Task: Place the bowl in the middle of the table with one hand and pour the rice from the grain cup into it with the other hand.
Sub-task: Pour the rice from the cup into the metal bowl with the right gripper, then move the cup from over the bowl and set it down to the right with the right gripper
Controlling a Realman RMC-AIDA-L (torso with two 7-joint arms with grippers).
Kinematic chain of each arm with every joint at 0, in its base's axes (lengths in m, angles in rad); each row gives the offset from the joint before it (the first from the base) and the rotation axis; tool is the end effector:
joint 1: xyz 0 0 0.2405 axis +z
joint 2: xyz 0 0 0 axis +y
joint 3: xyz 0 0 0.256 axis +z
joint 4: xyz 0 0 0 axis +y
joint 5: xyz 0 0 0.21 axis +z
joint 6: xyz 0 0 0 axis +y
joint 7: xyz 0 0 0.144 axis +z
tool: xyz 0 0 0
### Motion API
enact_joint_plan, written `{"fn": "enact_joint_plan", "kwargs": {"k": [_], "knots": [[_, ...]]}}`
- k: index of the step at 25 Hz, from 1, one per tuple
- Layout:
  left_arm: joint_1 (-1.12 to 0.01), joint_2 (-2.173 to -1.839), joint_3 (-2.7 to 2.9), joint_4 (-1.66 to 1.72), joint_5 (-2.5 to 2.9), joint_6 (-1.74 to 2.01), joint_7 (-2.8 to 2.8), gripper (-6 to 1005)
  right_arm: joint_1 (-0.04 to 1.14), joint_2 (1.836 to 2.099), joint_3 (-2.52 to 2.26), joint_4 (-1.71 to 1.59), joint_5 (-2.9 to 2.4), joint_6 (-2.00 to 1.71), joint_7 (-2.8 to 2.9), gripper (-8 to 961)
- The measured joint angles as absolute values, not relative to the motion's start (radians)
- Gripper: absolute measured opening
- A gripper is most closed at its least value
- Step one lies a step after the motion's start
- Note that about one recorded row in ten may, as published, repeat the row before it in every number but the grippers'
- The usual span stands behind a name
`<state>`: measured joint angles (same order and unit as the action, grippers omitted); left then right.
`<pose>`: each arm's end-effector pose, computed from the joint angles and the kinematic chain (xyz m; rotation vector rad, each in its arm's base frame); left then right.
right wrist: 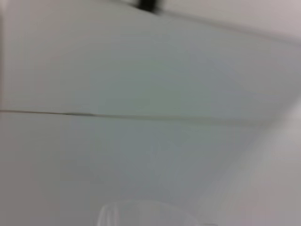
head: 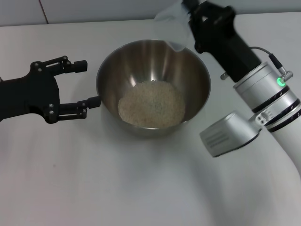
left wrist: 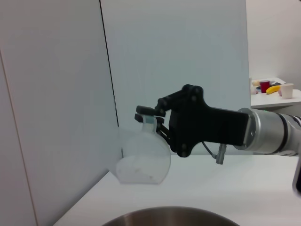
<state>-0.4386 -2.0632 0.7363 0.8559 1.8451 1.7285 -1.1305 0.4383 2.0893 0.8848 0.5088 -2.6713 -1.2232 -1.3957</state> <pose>-0.2467 0.3140 0.0425 -2.7019 -0.0476 -0.7626 0.1959 0.3327 -0.0555 -1.3830 -1.0298 0.0255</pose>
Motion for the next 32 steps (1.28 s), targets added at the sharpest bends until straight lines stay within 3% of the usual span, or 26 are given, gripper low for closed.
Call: {"fn": "enact_joint_plan", "kwargs": {"k": [17, 32], "knots": [[-0.429, -2.062, 0.737, 0.858, 1.822, 1.736, -1.129, 822, 0.313, 2.084, 0.887, 0.544, -2.223, -1.198, -0.413, 10], [-0.437, -2.064, 0.743, 0.853, 1.820, 1.736, -1.129, 822, 0.288, 2.086, 0.894, 0.495, -2.089, -1.119, -0.223, 9]]}}
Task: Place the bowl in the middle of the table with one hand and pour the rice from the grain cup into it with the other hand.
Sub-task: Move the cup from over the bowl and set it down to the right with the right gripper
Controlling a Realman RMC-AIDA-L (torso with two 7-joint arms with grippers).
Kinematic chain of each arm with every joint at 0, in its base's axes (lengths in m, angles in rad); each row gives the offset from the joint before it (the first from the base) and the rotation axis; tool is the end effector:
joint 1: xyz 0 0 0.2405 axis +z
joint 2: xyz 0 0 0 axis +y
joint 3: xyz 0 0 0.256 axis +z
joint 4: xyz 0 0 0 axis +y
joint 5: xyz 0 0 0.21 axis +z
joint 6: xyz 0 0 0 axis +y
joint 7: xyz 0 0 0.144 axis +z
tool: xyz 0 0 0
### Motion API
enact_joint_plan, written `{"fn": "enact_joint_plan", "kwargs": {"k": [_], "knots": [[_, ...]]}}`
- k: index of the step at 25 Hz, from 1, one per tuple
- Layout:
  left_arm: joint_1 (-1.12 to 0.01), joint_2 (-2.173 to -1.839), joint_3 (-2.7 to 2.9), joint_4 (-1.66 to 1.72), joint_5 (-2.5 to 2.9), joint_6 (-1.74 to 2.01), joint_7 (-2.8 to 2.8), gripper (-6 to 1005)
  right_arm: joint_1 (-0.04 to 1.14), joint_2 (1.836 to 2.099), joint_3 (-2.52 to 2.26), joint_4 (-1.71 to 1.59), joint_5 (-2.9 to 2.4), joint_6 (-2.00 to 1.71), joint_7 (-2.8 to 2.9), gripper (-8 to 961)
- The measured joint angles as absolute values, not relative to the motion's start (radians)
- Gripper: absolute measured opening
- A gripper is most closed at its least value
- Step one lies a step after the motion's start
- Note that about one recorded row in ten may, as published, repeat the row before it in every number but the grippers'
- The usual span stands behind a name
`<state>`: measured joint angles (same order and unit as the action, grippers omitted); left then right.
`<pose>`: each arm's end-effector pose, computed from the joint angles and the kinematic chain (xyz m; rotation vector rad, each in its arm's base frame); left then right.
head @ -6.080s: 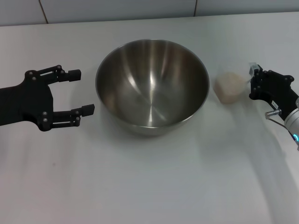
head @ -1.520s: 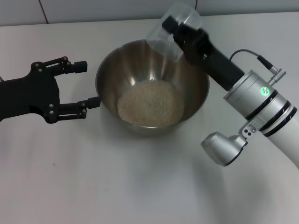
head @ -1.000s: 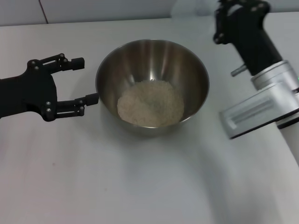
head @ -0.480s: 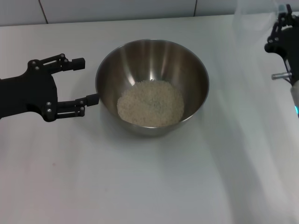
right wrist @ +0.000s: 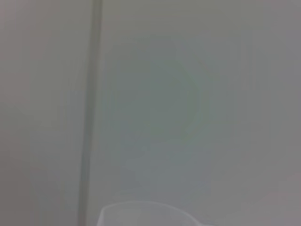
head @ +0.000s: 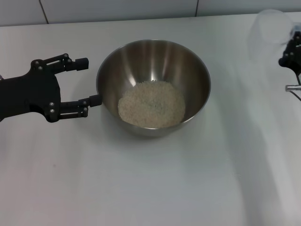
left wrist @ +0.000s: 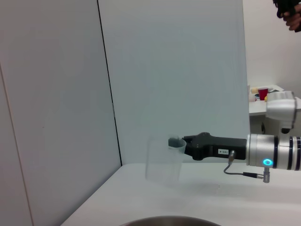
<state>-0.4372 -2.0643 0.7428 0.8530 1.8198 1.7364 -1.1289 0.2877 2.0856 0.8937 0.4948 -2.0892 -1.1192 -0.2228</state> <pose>-0.2436 0.3133 0.0428 -2.6940 -0.0382 -0.7966 0.3138 0.3176 -0.0139 -1.3824 0.5389 0.6343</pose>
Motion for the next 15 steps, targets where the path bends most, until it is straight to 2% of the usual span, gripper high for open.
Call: {"fn": "enact_joint_plan", "kwargs": {"k": [15], "knots": [[-0.451, -2.065, 0.742, 0.850, 1.819, 1.732, -1.129, 822, 0.387, 2.084, 0.883, 0.373, -1.979, -0.865, -0.122, 9]]}}
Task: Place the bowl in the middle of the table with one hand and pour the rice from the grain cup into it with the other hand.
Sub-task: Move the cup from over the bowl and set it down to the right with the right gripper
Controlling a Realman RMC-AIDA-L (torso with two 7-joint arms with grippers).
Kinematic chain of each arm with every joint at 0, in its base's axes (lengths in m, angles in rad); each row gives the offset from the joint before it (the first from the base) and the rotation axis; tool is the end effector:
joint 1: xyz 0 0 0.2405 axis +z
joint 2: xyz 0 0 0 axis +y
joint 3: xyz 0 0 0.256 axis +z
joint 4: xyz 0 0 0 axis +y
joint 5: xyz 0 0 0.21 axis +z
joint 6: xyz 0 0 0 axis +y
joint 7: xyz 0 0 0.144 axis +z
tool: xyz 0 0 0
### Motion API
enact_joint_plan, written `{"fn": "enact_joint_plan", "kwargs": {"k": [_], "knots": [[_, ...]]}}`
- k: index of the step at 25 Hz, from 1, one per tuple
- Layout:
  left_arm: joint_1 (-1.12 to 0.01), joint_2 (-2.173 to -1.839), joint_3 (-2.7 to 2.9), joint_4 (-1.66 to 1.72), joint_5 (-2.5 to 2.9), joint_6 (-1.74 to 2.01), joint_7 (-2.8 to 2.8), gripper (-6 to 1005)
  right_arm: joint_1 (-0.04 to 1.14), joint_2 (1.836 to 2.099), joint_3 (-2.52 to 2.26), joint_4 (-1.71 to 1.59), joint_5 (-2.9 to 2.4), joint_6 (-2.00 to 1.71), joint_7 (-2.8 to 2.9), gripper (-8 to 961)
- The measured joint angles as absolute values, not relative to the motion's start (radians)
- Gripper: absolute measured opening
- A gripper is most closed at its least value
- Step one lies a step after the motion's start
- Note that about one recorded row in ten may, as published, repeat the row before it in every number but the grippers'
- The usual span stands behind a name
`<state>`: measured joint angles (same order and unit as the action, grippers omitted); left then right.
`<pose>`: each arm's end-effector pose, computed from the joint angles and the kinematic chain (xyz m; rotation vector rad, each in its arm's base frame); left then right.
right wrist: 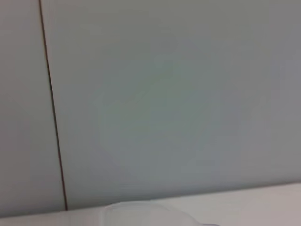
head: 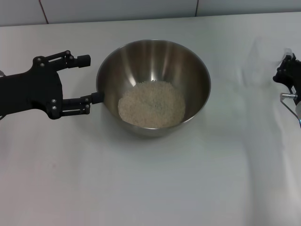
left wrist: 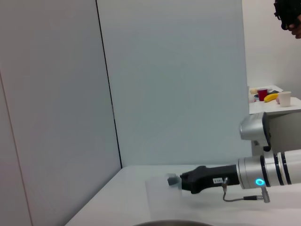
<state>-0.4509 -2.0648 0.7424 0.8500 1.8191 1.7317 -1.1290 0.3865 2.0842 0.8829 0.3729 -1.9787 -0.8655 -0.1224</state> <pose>-0.2398 0.3171 0.0423 -2.6937 -0.0258 -0.8005 0.3454 0.3355 -0.0320 -1.4458 0.8009 0.5025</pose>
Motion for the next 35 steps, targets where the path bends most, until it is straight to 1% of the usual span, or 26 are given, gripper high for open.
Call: {"fn": "enact_joint_plan", "kwargs": {"k": [16, 35], "knots": [[-0.451, -2.065, 0.742, 0.850, 1.819, 1.731, -1.129, 822, 0.434, 2.084, 0.843, 0.332, -1.985, -0.812, -0.118, 10], [-0.446, -2.067, 0.742, 0.848, 1.819, 1.735, -1.129, 822, 0.440, 2.085, 0.841, 0.328, -2.063, -0.811, -0.115, 18]]}}
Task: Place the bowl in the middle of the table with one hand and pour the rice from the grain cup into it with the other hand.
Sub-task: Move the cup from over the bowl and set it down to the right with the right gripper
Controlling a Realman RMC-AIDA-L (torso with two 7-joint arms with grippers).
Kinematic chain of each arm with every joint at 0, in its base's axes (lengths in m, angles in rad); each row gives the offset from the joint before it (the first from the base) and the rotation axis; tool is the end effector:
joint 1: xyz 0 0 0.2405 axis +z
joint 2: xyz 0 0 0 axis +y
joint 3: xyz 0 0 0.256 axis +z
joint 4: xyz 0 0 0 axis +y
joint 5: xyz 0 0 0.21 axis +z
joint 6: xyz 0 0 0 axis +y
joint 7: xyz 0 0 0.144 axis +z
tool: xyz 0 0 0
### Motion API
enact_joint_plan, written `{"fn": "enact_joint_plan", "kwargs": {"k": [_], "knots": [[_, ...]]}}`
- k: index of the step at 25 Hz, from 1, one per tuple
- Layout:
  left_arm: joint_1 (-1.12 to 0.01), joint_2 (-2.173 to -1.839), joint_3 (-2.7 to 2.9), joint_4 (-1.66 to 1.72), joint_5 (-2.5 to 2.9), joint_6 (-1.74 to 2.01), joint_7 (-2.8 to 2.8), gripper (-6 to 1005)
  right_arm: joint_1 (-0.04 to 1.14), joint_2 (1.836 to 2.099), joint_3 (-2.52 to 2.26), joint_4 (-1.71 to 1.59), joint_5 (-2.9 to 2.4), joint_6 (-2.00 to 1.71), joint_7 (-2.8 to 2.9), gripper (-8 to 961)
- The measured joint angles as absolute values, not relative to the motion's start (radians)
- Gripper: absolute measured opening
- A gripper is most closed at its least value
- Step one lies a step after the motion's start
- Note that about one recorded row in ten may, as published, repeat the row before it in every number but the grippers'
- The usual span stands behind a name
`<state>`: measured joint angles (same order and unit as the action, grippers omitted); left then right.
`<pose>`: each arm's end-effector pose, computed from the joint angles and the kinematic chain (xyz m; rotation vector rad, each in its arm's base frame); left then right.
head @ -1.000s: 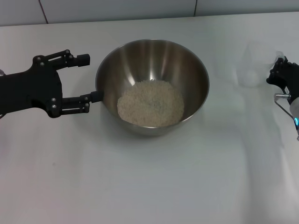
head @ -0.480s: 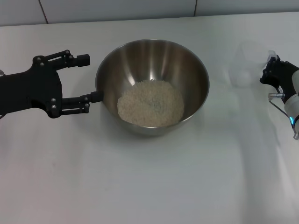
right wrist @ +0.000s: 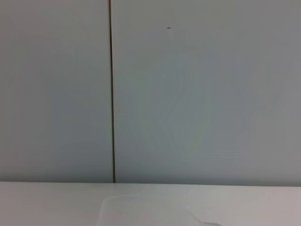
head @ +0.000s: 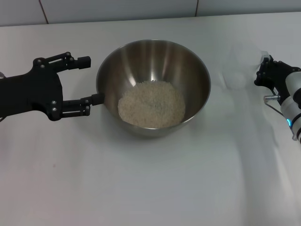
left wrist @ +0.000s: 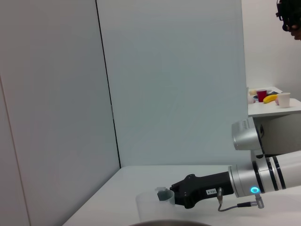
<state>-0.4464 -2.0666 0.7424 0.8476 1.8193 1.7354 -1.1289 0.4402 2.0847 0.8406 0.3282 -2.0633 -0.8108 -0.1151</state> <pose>-0.2409 0.3152 0.0413 -2.6960 -0.0336 -0.8057 0.3342 0.3458 -0.0468 -1.6028 0.7318 0.4459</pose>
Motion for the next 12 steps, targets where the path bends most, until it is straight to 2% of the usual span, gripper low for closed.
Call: {"fn": "enact_joint_plan", "kwargs": {"k": [12], "knots": [[-0.447, -2.068, 0.751, 0.847, 1.819, 1.738, -1.129, 822, 0.435, 2.086, 0.841, 0.316, -2.065, -0.798, -0.109, 26]]}}
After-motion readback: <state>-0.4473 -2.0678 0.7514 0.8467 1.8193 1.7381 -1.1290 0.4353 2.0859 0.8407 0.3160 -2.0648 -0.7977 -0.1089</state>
